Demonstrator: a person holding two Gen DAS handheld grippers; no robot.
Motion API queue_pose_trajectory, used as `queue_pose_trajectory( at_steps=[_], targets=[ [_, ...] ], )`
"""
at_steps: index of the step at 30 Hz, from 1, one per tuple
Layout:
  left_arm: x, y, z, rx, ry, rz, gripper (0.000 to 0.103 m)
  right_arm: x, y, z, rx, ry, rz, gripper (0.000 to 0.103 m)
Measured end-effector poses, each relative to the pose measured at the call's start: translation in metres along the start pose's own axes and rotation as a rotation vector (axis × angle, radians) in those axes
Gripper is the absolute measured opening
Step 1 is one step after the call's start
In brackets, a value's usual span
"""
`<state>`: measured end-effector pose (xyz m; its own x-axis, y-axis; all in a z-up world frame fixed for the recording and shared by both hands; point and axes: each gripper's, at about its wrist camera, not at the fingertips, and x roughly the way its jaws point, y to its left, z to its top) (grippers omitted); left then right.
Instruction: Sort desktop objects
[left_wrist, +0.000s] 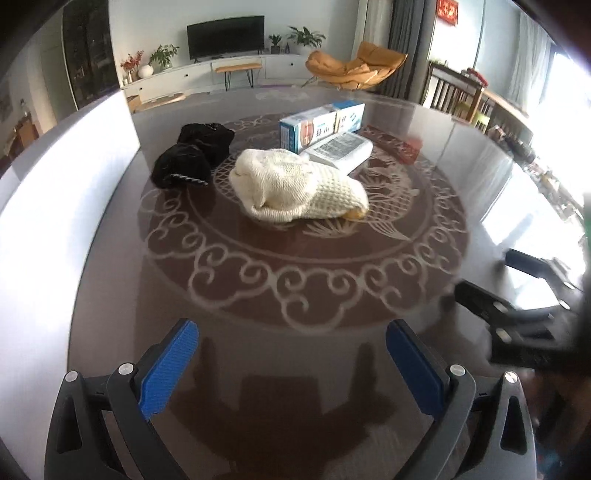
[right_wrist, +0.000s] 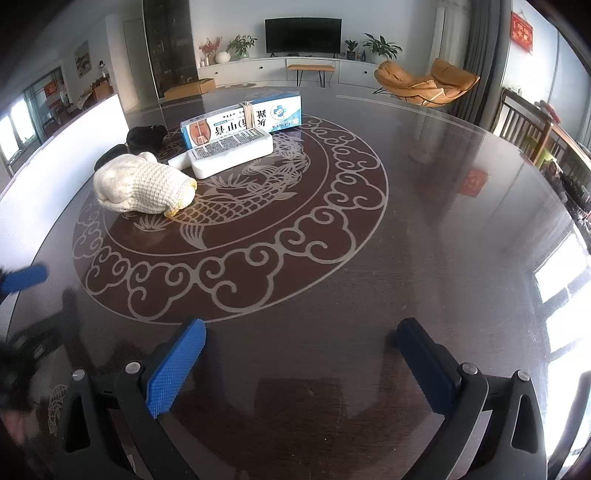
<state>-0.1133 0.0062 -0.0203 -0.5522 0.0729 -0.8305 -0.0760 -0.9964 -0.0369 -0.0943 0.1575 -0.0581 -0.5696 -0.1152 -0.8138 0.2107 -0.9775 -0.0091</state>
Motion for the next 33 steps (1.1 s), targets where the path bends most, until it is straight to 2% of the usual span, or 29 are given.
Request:
queue_pose_trajectory(
  at_steps=[2,4,6,10,33],
  targets=[
    [0.010,-0.001,0.006,0.000,0.017,0.004,0.103,0.000,0.000,0.000,0.000,0.000,0.000,0.103],
    [0.015,-0.005,0.006,0.030,-0.013,0.026,0.103,0.000,0.000,0.000,0.000,0.000,0.000,0.103],
    [0.019,-0.005,0.005,0.020,-0.040,0.030,0.103,0.000,0.000,0.000,0.000,0.000,0.000,0.103],
    [0.028,-0.004,0.013,0.004,-0.038,0.042,0.103,0.000,0.000,0.000,0.000,0.000,-0.001,0.103],
    [0.027,-0.005,0.014,0.003,-0.037,0.043,0.103,0.001,-0.001,0.000,0.000,0.000,-0.001,0.103]
  ],
)
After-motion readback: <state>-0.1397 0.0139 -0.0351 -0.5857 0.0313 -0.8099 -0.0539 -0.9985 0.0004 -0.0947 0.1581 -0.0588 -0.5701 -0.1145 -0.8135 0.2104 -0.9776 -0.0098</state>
